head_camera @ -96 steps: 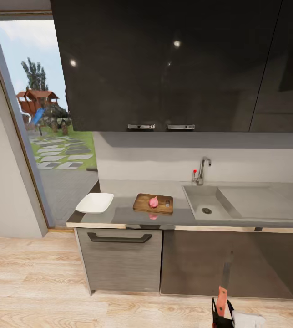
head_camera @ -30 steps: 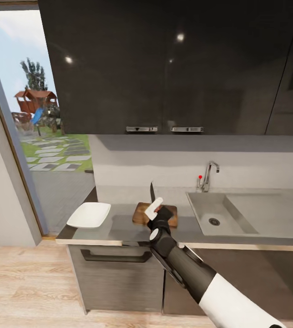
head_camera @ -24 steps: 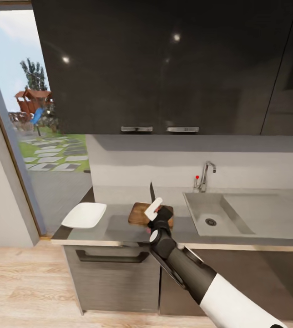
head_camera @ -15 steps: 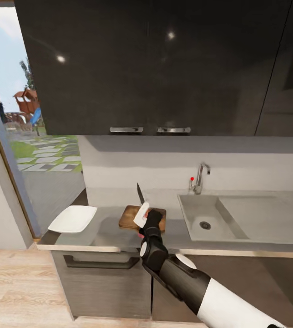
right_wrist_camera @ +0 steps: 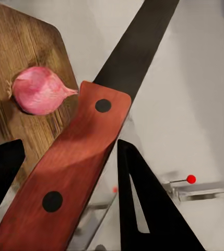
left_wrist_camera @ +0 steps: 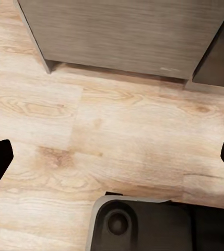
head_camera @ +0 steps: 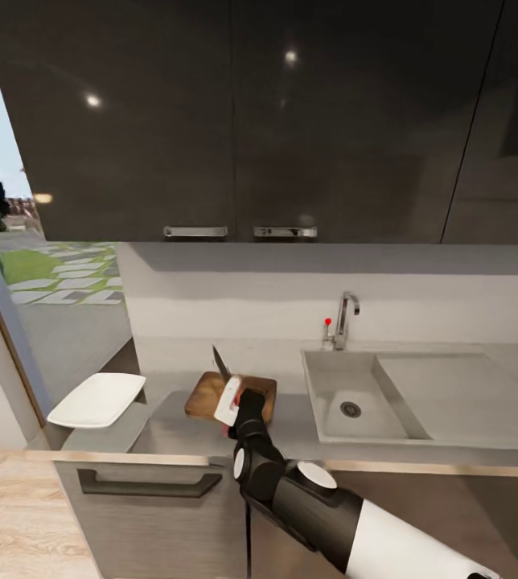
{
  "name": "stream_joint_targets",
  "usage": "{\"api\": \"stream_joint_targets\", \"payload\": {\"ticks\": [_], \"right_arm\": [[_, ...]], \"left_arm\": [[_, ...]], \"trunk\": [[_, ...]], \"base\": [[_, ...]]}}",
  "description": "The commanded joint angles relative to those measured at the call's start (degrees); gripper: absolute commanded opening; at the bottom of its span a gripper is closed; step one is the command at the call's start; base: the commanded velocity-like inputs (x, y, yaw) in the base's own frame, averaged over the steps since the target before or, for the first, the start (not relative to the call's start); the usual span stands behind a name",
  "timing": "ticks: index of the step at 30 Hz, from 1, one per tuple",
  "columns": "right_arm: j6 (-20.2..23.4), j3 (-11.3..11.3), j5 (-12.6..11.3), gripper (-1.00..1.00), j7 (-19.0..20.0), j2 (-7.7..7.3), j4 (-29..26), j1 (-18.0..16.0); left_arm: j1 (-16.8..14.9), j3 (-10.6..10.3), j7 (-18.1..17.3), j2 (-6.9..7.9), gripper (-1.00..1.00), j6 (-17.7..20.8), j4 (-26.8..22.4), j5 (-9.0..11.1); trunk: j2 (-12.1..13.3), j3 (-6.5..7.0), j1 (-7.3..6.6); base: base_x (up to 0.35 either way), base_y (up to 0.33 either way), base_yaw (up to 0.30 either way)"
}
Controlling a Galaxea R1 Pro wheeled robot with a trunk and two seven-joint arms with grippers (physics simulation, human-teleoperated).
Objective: In the kitchen, take the Vidalia onion out of the sink, dice it on the chopping board with the paring knife, put the diced onion into the bowl on the countertop, then place both the paring knife and the chopping board into the sink.
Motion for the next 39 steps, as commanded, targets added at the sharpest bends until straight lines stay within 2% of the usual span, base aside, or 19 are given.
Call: {"api": "stream_joint_targets", "payload": {"ticks": [1,6,20,34,39], "right_arm": [[0.3,0.6,-0.1,-1.00,0.0,0.00,0.0,-0.1],[0.3,1.2,-0.1,-1.00,0.8,0.06,0.0,-0.1],[0.1,1.3,-0.2,-1.00,1.1,0.47,1.0,0.0],[-0.1,1.3,-0.3,-1.00,1.2,0.67,4.6,0.1],[-1.9,1.3,-0.3,-1.00,1.1,0.95,4.7,0.2]], "left_arm": [[0.0,0.5,-0.3,-0.08,1.00,0.0,0.1,-0.4],[-0.1,0.5,-0.3,-0.08,1.00,-0.1,0.5,-0.4],[-0.1,0.5,-0.3,-0.07,1.00,-0.1,0.6,-0.5],[-0.1,0.5,-0.4,-0.15,1.00,-0.1,0.6,-0.4],[-0.1,0.5,-0.4,-0.13,1.00,-0.1,0.6,-0.4]], "trunk": [[0.0,-0.01,0.03],[0.0,-0.01,0.03],[0.0,-0.01,0.03],[0.0,-0.01,0.03],[0.0,-0.01,0.03]], "base": [[0.017,-0.023,0.000],[0.005,-0.007,0.000],[0.023,-0.035,0.000],[0.010,-0.095,0.000],[0.000,-0.003,0.000]]}}
